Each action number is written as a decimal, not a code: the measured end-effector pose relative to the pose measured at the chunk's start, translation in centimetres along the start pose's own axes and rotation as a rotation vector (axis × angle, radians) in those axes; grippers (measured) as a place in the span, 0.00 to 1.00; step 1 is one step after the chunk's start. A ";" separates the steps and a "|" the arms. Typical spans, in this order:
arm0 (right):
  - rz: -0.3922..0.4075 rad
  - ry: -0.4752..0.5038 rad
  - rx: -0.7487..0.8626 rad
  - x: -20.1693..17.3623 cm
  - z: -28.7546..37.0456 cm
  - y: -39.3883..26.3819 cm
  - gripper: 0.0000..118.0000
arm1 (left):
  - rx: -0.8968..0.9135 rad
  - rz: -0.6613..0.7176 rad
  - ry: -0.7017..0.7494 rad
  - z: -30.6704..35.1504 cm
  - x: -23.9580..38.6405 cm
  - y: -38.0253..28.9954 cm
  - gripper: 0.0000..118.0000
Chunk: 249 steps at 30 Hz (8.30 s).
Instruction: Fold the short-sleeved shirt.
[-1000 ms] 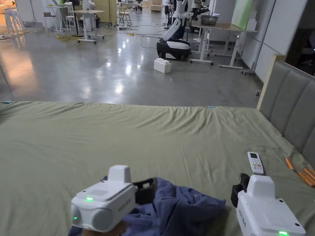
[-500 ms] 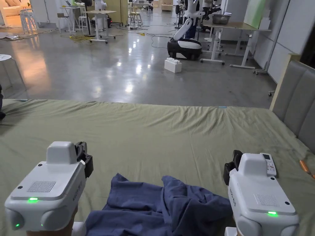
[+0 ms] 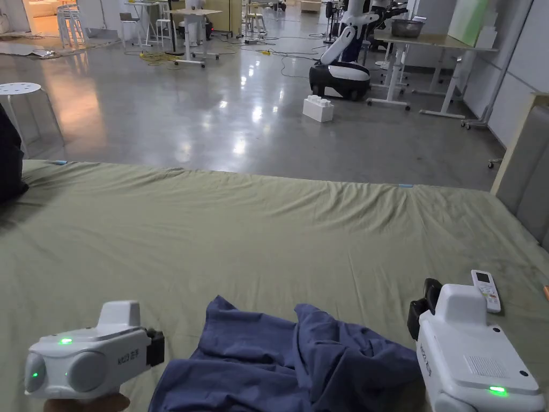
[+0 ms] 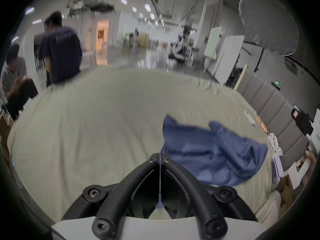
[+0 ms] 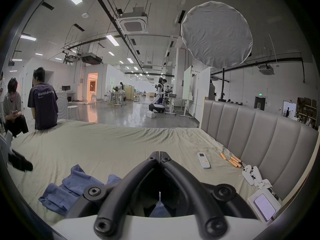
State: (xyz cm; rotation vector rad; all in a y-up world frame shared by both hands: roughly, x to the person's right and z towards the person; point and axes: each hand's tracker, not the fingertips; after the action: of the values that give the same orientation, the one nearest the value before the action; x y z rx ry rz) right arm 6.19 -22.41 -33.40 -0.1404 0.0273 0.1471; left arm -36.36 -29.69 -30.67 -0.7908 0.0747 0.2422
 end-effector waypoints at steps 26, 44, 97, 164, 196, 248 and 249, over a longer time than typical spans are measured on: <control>0.007 0.009 -0.177 2.4 -3.6 -4.6 0.00 | -0.242 -0.113 0.118 -6.9 1.7 -6.0 0.05; 0.130 0.269 -0.847 3.4 -19.0 -15.4 0.39 | -0.152 -0.048 0.093 -5.2 0.9 -5.0 0.05; 0.054 0.031 -0.002 9.9 -5.2 18.0 0.07 | 0.438 -0.080 0.109 15.1 0.3 21.9 0.05; 0.230 0.087 -0.765 5.7 6.0 -15.2 0.07 | -0.357 -0.125 0.130 2.3 -6.5 -12.0 0.05; -0.019 -0.012 0.135 -2.5 6.0 0.9 0.13 | 0.662 -0.161 0.176 10.8 6.8 -1.0 0.09; -0.082 -0.020 -0.501 5.4 -16.1 -12.9 0.23 | -0.182 -0.232 0.122 -29.5 -0.4 15.8 0.07; -0.094 -0.022 -0.523 6.2 -17.7 -12.7 0.40 | -0.187 -0.210 0.114 -29.3 -0.5 15.8 0.06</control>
State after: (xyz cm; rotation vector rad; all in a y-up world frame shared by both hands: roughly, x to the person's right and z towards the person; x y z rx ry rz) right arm 13.93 -36.44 -49.45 -0.6611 -0.0408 0.0592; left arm -39.95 -39.91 -62.20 -0.9916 0.0762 0.0046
